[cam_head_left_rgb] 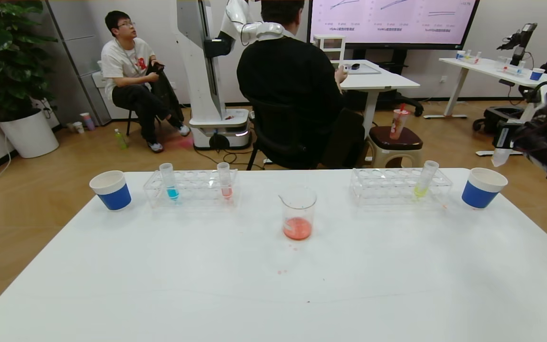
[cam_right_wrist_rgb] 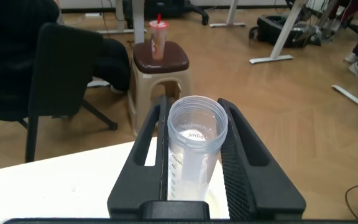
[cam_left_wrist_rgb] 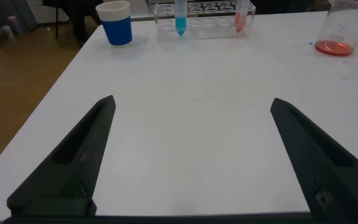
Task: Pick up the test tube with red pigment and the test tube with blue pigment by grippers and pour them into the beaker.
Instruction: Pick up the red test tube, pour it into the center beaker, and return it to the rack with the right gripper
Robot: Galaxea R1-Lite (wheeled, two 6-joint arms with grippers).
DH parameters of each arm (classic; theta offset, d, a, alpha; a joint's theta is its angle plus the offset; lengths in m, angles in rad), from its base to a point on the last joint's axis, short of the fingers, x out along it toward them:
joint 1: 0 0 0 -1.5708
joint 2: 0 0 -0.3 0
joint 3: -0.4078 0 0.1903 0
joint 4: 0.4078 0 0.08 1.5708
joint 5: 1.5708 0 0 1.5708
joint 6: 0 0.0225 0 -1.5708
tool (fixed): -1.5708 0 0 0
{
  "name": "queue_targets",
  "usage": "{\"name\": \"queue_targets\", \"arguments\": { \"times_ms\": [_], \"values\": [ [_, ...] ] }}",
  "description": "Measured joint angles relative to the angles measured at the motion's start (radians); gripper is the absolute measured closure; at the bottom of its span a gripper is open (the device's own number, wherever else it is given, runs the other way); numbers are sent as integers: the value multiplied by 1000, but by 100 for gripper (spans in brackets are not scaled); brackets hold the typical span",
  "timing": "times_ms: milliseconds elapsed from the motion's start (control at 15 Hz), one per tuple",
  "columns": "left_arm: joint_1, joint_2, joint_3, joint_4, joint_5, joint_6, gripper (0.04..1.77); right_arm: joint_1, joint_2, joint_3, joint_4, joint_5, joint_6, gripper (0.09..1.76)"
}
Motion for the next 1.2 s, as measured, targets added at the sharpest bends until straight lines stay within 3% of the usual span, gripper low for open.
{"name": "queue_targets", "arguments": {
  "times_ms": [267,400,1200],
  "values": [
    [0,0,0,0,0,0,7,-26,90,-49,-20,2,4,134],
    [0,0,0,0,0,0,7,-30,124,-52,-54,13,67,134],
    [0,0,0,0,0,0,7,-27,201,45,-166,16,81,134]
  ]
}}
